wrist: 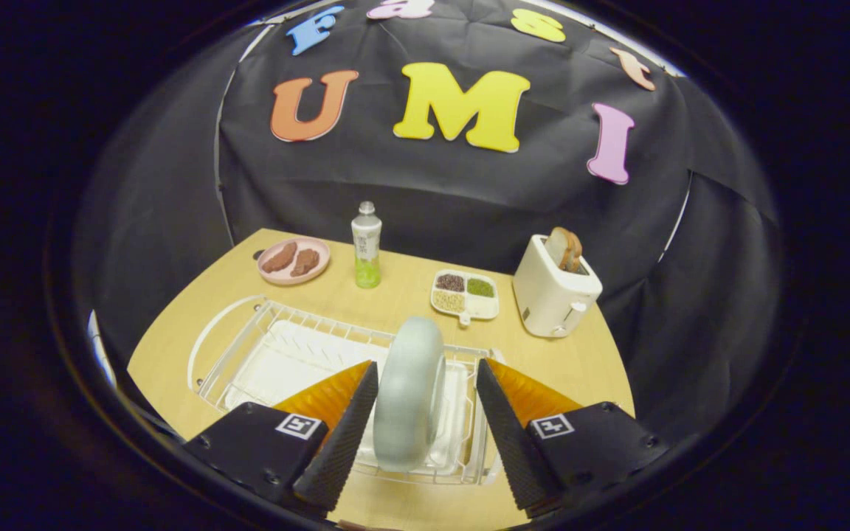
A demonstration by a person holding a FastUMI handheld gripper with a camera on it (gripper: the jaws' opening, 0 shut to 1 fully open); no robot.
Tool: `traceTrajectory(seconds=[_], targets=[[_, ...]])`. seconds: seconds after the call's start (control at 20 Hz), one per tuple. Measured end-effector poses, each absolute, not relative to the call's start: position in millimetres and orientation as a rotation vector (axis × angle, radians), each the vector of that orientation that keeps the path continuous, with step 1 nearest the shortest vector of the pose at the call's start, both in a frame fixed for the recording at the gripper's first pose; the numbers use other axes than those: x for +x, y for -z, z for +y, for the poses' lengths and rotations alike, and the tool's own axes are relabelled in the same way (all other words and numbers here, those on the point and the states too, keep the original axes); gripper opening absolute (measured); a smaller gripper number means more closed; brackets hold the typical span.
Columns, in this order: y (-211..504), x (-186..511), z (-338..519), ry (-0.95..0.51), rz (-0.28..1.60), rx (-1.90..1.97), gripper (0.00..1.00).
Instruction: Take the plate from the dish rack, then take the spoon from the basket and place it into the plate.
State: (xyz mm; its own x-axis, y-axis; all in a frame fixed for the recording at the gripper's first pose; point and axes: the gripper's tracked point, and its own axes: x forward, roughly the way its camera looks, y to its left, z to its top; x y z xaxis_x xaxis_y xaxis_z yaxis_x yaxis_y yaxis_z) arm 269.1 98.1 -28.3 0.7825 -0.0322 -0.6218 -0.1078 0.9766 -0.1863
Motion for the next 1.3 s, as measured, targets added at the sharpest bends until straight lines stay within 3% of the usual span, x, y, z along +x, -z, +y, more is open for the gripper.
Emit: traceTrajectory(seconds=[0.3, 0.75, 1.05, 1.3], targets=[[50, 287, 103, 0.019, 0.877, -0.228, 0.66], [52, 285, 75, 0.222, 0.93, -0.323, 0.36], [41, 269, 59, 0.408, 0.888, -0.439, 0.25], [34, 261, 67, 0.518, 0.828, -0.479, 0.23]])
